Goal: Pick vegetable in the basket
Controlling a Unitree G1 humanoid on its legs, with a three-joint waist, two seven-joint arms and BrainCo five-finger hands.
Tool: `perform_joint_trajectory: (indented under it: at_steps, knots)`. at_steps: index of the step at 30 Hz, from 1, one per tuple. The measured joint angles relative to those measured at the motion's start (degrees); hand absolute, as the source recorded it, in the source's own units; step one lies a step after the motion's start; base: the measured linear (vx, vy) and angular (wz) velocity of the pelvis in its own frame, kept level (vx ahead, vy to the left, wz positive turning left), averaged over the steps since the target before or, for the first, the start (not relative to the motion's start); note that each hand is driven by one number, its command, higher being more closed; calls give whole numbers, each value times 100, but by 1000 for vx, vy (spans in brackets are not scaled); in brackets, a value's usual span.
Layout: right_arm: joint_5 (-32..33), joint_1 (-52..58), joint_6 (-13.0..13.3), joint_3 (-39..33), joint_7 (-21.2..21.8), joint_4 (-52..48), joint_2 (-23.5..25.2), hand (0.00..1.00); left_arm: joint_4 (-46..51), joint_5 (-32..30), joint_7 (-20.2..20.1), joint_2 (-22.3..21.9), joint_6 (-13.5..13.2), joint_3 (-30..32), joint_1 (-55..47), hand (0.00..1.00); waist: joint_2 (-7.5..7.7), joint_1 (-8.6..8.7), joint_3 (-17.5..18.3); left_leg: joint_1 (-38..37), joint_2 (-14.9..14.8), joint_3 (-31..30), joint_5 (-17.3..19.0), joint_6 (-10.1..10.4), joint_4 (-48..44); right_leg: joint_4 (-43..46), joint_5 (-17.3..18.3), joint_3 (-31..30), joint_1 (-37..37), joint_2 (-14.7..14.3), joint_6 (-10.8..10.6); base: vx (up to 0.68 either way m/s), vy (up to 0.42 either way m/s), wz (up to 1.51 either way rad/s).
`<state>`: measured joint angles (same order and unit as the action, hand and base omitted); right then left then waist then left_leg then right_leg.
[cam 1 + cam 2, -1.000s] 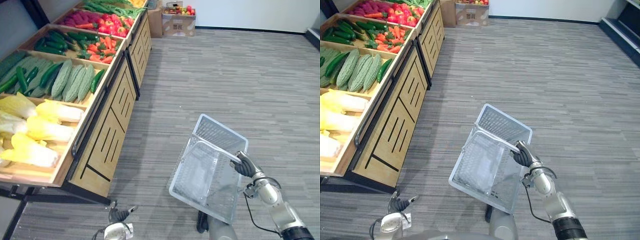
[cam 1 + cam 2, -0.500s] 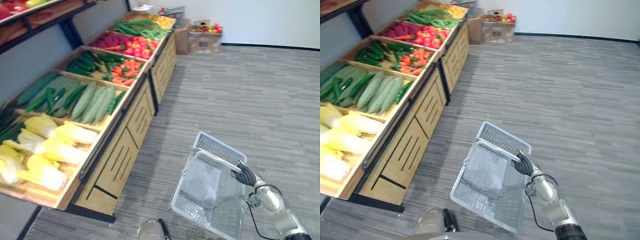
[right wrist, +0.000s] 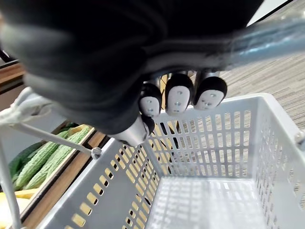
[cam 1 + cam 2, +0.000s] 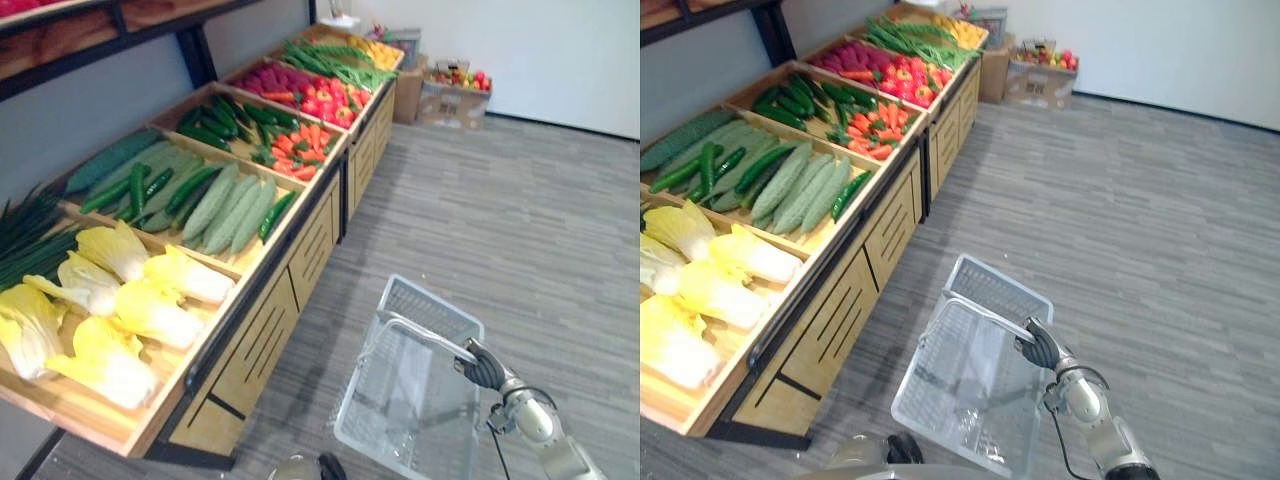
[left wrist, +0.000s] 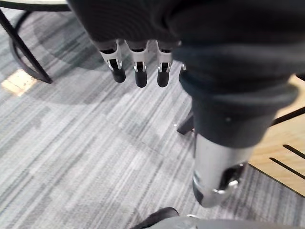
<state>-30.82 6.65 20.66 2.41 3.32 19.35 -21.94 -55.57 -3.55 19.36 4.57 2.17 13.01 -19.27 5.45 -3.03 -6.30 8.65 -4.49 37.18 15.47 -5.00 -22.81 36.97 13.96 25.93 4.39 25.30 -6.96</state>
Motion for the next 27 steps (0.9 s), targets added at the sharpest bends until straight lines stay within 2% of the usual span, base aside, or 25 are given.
perform_joint_trajectory:
  at_steps: [1, 2, 4, 6, 7, 8, 9, 11, 12, 13, 14, 15, 16, 17, 18, 19, 20, 21, 22, 24, 27]
  knots:
    - [-43, -74, -3, -17, -36, -1, -5, 100, 68, 6, -7, 78, 11, -103, 28, 0, -35, 52, 62, -62, 101, -117, -23, 12, 116, 677, -351, -268, -368, 105, 113, 212, 205, 116]
    - [-45, -119, -4, -54, -72, 2, 3, 100, 154, 14, 5, 252, 38, -275, 196, 0, -10, 151, 33, -222, 265, -501, -149, 82, 447, 1785, -502, -737, -942, -19, 56, 260, 156, 109]
    - [-45, -71, -24, -108, -153, 36, 26, 100, 316, 102, 69, 323, 33, -367, 300, 0, 19, 149, 3, -518, 392, -836, -297, -22, 770, 2087, -413, -781, -1133, -219, 196, 277, 100, 114]
    - [-45, -26, -101, -125, -205, 131, 65, 100, 502, 159, 84, 317, 14, -406, 414, 0, -3, 144, -2, -858, 503, -1402, -347, 1, 1061, 1455, -259, -638, -1344, -487, 449, 361, 24, 125]
    - [-44, -3, -123, -139, -232, 148, 66, 100, 559, 233, 82, 295, -9, -432, 437, 0, -21, 142, -11, -883, 509, -1577, -337, 19, 1076, 1111, -248, -642, -1399, -566, 466, 378, -59, 139]
    - [-43, 56, -138, -191, -336, 201, 77, 100, 649, 276, 76, 257, -67, -464, 462, 0, -60, 151, -22, -883, 488, -1950, -313, 63, 1064, 259, -263, -777, -1487, -757, 441, 376, -121, 154]
    - [-39, 108, -167, -252, -410, 256, 83, 100, 645, 276, 67, 250, -94, -480, 481, 0, -100, 158, -46, -893, 453, -2330, -287, 129, 1043, -585, -341, -1153, -1553, -960, 318, 314, -138, 162]
    - [-29, 165, -185, -418, -438, 440, 138, 100, 619, 294, 67, 257, -87, -476, 479, 0, -174, 138, -80, -907, 338, -2843, -225, 241, 908, -1447, -485, -1915, -1626, -1225, 96, 343, -229, 153]
    - [-24, 119, -222, -478, -490, 588, 181, 100, 578, 340, 69, 271, -81, -457, 472, 0, -203, 124, -102, -980, 271, -3126, -146, 372, 826, -1809, -572, -2235, -1614, -1331, 7, 354, -283, 137]
    - [-25, 89, -258, -475, -485, 654, 192, 100, 563, 343, 71, 303, -76, -426, 417, 0, -204, 118, -102, -1039, 243, -3242, -117, 438, 817, -1947, -613, -2362, -1598, -1349, -44, 363, -336, 118]
    - [-24, 54, -302, -478, -485, 772, 220, 100, 517, 344, 79, 355, -74, -357, 306, 0, -195, 98, -103, -1141, 182, -3372, -40, 588, 774, -2228, -772, -2500, -1503, -1399, -124, 280, -300, 85]
    - [-20, 17, -305, -478, -474, 855, 231, 100, 514, 345, 90, 387, -66, -350, 247, 0, -176, 87, -103, -1197, 156, -3432, 9, 672, 740, -2393, -992, -2505, -1441, -1425, -111, 349, -419, 96]
    - [-8, -20, -320, -478, -430, 940, 253, 100, 515, 353, 109, 474, -71, -330, 147, 0, -32, 67, -92, -1269, 161, -3485, 135, 872, 664, -2604, -1649, -2399, -1338, -1391, -85, 316, -456, 81]
    - [15, -216, -339, -516, -372, 1253, 141, 100, 329, 401, 159, 347, -36, -143, 211, 0, -178, 31, -116, -1257, -98, -3564, 272, 1030, 527, -2434, -1575, -2122, -1304, -1545, -190, 294, -447, 68]
    - [18, -304, -372, -520, -327, 1338, 91, 100, 299, 504, 176, 239, -35, -110, 186, 0, -298, 24, -81, -1230, -263, -3525, 230, 1109, 544, -2474, -1524, -2015, -1283, -1641, -90, 256, -404, 43]
    - [30, -424, -418, -538, -245, 1356, -48, 100, 220, 590, 198, 7, -35, -24, 181, 0, -543, -14, -74, -1224, -511, -3446, 172, 1191, 624, -2664, -1461, -1839, -1210, -1840, 10, 237, -331, 35]
    - [47, -539, -512, -567, -154, 1468, -130, 100, 112, 699, 217, -160, -25, 67, 178, 0, -646, -20, -92, -1152, -637, -3369, -53, 1320, 659, -2767, -1464, -1700, -1157, -1928, 108, 267, -371, 37]
    - [60, -558, -571, -585, -117, 1547, -142, 100, 51, 725, 229, -208, -14, 109, 172, 0, -647, -21, -94, -1112, -673, -3265, -204, 1341, 649, -2834, -1463, -1631, -1100, -1934, 147, 309, -478, 126]
    - [167, -383, -842, -920, -79, 1895, -208, 100, 20, 707, 305, -337, -49, 205, 89, 0, -549, -5, -124, -1104, -753, -2286, -1074, 1261, 742, -3201, -1384, -1021, -564, -1783, 276, 234, -404, 144]
    - [243, -366, -981, -1137, -174, 2124, -208, 100, 22, 676, 412, -350, -175, 206, 95, 0, -577, 114, -113, -1121, -765, -1913, -1319, 1280, 1225, -3343, -1383, -688, -507, -1802, 280, 103, -196, 115]
    - [264, -247, -1029, -1318, -205, 2297, -154, 100, 22, 678, 530, -359, -254, 246, 96, 0, -584, 143, -110, -1348, -709, -1721, -1512, 1266, 1804, -3432, -1392, -457, -391, -1826, 291, -15, -14, 46]
